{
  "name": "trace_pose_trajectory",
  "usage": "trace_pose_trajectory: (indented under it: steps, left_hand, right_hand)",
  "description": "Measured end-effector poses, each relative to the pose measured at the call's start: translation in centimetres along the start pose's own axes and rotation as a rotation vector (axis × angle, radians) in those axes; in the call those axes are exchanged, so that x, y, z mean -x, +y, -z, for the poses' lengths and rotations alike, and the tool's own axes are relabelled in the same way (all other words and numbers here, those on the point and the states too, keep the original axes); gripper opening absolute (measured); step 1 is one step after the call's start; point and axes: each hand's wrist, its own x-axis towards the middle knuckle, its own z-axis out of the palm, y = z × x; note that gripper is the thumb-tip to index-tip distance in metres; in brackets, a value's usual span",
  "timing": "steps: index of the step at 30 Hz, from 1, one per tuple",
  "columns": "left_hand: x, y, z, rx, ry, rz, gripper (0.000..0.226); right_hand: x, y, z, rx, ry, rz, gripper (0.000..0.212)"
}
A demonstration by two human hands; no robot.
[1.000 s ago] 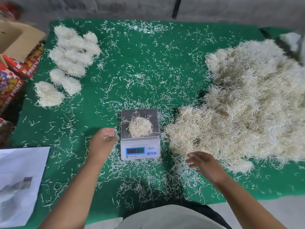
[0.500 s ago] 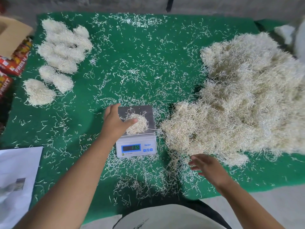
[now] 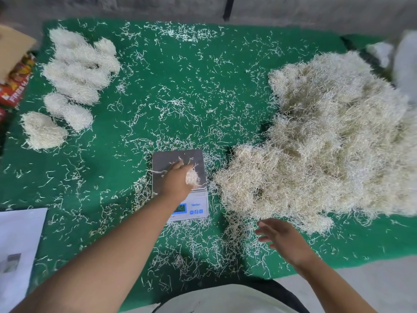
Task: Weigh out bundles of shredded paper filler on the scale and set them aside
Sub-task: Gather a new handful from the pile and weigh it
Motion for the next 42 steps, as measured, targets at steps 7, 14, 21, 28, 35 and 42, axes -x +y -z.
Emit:
trace_pose_trajectory:
  steps: [7, 14, 21, 28, 35, 42]
  left_hand:
    - [6.9, 5.7, 0.8, 0.316, -0.146, -0.033, 0.073]
    - [10.8, 9.3, 1.5, 0.443, -0.181, 0.012, 0.099]
    - [12.0, 7.4, 3.0, 0.584, -0.156, 0.191, 0.096]
    - [12.1, 3.2, 5.3, 0.574, -0.009, 0.384, 0.074]
    - [12.3, 7.2, 6.2, 0.618, -0.176, 0.274, 0.092]
    - [12.1, 9.9, 4.2, 0.684, -0.256, 0.257, 0.126]
  right_hand:
    - [0.6, -5.6, 0.0, -0.062, -0.004, 0.147, 0.020]
    - [-0.1, -9.6, -0.2, -0.157, -0.064, 0.300, 0.015]
    - [-2.8, -6.7, 4.4, -0.283, 0.298, 0.157, 0.006]
    - [-5.3, -2.9, 14.9, -0.735, 0.871, -0.083, 0.028]
    - [-1.4, -8.5, 6.7, -0.026, 0.203, 0.287, 0.085]
    - [0.0, -9.7, 0.7, -0.118, 0.060, 0.549, 0.020]
